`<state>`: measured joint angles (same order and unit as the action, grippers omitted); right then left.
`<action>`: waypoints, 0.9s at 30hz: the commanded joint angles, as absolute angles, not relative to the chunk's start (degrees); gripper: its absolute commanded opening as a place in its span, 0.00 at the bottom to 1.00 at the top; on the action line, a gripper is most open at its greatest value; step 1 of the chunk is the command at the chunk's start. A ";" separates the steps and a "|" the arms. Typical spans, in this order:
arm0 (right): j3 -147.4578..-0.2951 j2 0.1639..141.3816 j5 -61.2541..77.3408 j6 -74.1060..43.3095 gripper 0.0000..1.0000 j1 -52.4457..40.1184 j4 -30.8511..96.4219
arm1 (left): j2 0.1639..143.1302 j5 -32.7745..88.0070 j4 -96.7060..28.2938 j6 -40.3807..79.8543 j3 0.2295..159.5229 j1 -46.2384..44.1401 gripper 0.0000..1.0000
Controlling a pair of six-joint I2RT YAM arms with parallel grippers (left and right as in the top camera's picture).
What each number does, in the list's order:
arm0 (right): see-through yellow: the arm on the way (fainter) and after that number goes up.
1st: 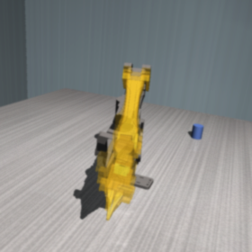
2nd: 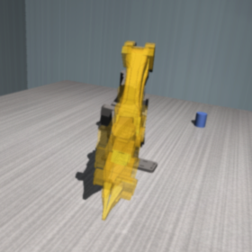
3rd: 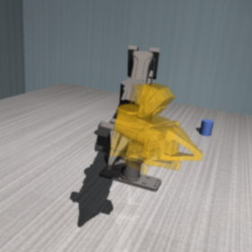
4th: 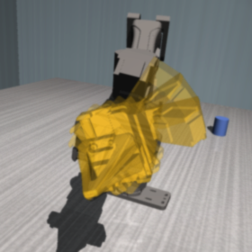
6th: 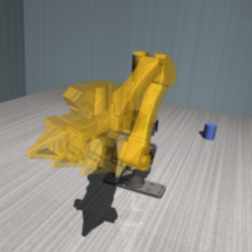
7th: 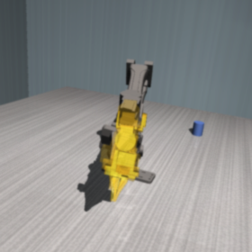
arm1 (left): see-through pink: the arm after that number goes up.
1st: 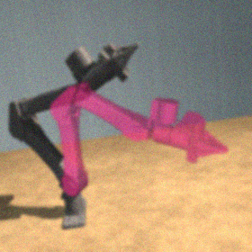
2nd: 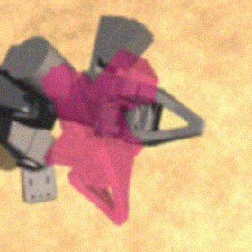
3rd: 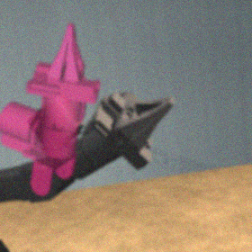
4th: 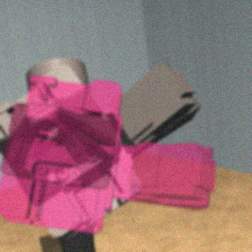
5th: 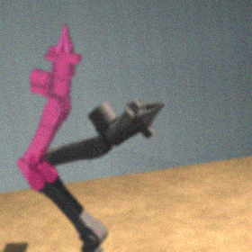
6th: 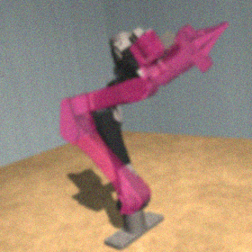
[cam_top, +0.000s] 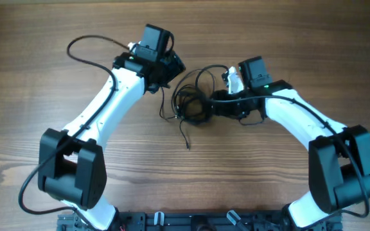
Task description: Untangle cables
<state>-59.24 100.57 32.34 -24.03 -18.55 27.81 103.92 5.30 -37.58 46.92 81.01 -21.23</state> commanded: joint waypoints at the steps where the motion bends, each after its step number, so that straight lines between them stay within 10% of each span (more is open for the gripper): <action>1: -58.85 99.15 19.33 -35.75 0.40 -20.82 29.50 | 109.40 23.27 -36.49 18.90 81.56 -19.97 0.76; 6: -58.85 99.18 16.25 -36.14 0.22 -16.12 33.61 | 116.03 26.13 -36.29 4.99 81.56 -21.26 0.73; 13: -58.85 99.18 26.06 -30.65 0.31 -9.15 35.51 | 118.69 15.05 -37.26 -2.59 81.56 -27.46 0.70; 18: -58.85 99.18 28.69 -23.55 0.31 -9.19 34.50 | 120.75 6.28 -35.73 6.48 81.56 -28.73 0.04; 27: -58.85 99.18 26.24 -21.61 0.41 -17.69 23.31 | 119.17 26.65 -37.08 18.00 81.67 -23.51 0.04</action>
